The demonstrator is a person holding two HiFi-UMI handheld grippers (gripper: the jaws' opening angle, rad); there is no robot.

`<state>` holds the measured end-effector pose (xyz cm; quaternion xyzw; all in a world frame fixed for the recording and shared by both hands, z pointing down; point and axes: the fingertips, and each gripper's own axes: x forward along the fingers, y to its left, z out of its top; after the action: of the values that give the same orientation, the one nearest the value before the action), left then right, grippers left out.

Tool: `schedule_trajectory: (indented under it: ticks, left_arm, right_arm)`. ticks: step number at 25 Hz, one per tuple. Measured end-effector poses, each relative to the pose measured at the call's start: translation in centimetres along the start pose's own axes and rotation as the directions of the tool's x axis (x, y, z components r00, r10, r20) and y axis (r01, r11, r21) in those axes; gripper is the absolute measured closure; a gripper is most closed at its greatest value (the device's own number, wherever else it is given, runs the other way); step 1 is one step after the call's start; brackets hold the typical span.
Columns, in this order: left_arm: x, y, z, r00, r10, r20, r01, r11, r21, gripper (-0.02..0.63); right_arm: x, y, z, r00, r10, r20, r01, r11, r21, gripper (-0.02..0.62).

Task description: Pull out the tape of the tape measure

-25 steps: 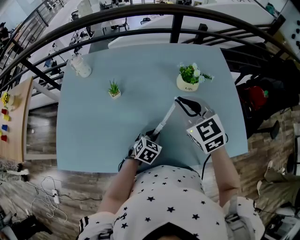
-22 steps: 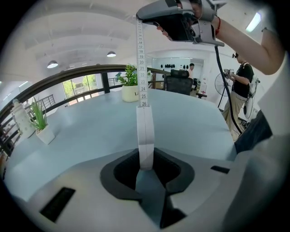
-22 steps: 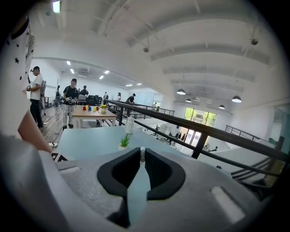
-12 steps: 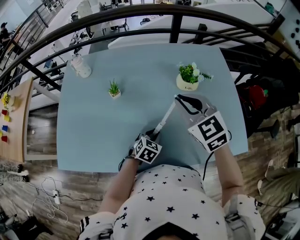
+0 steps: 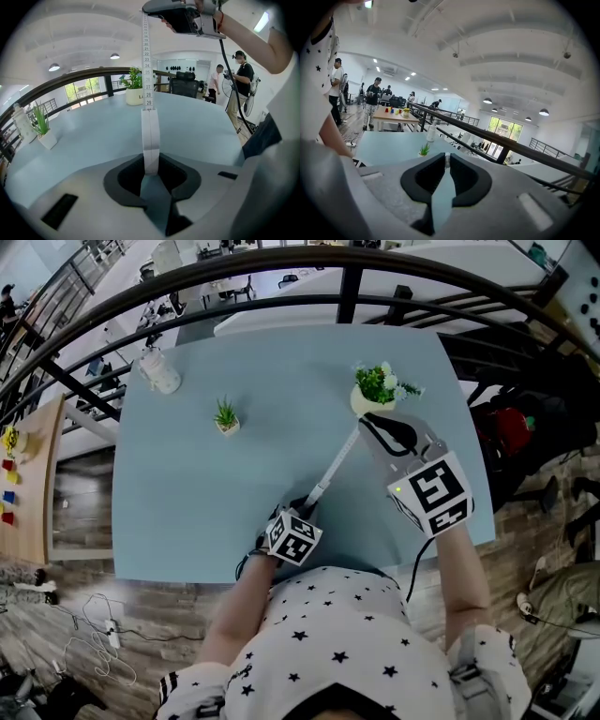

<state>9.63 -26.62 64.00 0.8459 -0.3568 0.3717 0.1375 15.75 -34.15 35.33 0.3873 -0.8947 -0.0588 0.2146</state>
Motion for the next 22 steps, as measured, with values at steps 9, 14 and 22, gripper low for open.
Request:
schedule_trajectory:
  ticks: [9, 14, 22]
  left_arm:
    - [-0.1, -0.1, -0.1, 1.0, -0.003, -0.004, 0.003, 1.0, 0.018, 0.523]
    - [0.1, -0.5, 0.0, 1.0, -0.006, -0.005, 0.006, 1.0, 0.03, 0.522]
    - [0.0, -0.6, -0.1, 1.0, -0.014, -0.013, 0.015, 0.999, 0.033, 0.522]
  right_arm:
    - [-2.9, -5.3, 2.9, 0.989, -0.124, 0.082, 0.121, 0.992, 0.042, 0.555]
    - [-4.5, -8.2, 3.8, 0.97, -0.215, 0.112, 0.212, 0.976, 0.04, 0.554]
    - [-5.6, -11.2, 4.0, 0.93, -0.343, 0.132, 0.337, 0.939, 0.062, 0.554]
